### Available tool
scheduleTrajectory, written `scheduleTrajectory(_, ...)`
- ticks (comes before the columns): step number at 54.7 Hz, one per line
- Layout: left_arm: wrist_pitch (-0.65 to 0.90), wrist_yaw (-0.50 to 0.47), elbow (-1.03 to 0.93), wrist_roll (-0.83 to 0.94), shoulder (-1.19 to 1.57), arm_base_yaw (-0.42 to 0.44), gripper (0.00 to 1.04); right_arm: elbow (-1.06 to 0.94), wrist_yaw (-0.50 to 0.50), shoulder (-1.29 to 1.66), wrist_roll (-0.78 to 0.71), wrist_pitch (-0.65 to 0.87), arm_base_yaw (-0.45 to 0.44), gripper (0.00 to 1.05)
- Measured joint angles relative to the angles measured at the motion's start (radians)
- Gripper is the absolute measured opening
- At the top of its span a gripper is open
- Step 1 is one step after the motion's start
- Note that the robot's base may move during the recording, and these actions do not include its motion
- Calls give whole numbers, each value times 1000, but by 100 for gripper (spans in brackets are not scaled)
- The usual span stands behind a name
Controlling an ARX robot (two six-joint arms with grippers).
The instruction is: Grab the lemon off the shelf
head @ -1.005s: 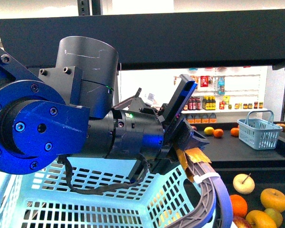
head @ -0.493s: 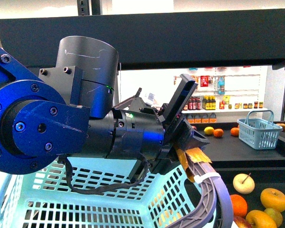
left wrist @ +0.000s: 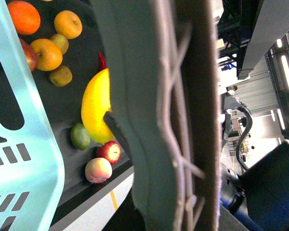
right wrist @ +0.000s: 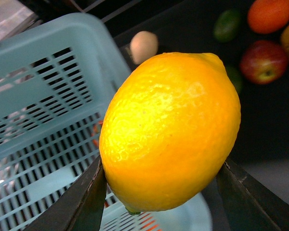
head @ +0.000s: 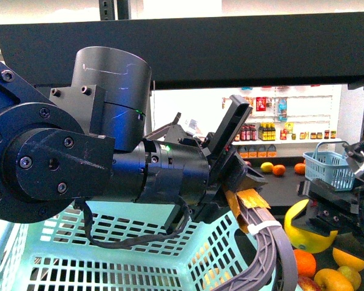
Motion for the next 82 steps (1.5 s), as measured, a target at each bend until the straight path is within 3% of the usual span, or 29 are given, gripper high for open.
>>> scheduleTrajectory(17, 0, -1, 0, 3, 0, 0, 8, -20, -6, -8, 53, 10, 121, 58)
scheduleTrajectory(30, 0, -2, 0, 10, 0, 4, 8, -32, 8, -8, 78, 25, 145, 58)
scheduleTrajectory(43, 0, 2, 0, 16, 0, 13, 8, -48, 24, -6, 85, 34, 141, 97)
scheduleTrajectory(48, 0, 2, 0, 15, 0, 13, 8, -50, 21, -6, 85, 33, 137, 97)
scheduleTrajectory(56, 0, 1, 0, 10, 0, 11, 8, -51, -4, -31, 82, 19, 98, 97)
scheduleTrajectory(67, 0, 2, 0, 1, 0, 5, 8, -98, 44, -228, -13, 2, -62, 97)
scheduleTrajectory(82, 0, -1, 0, -2, 0, 3, 8, -370, 35, -641, -222, -113, -200, 97)
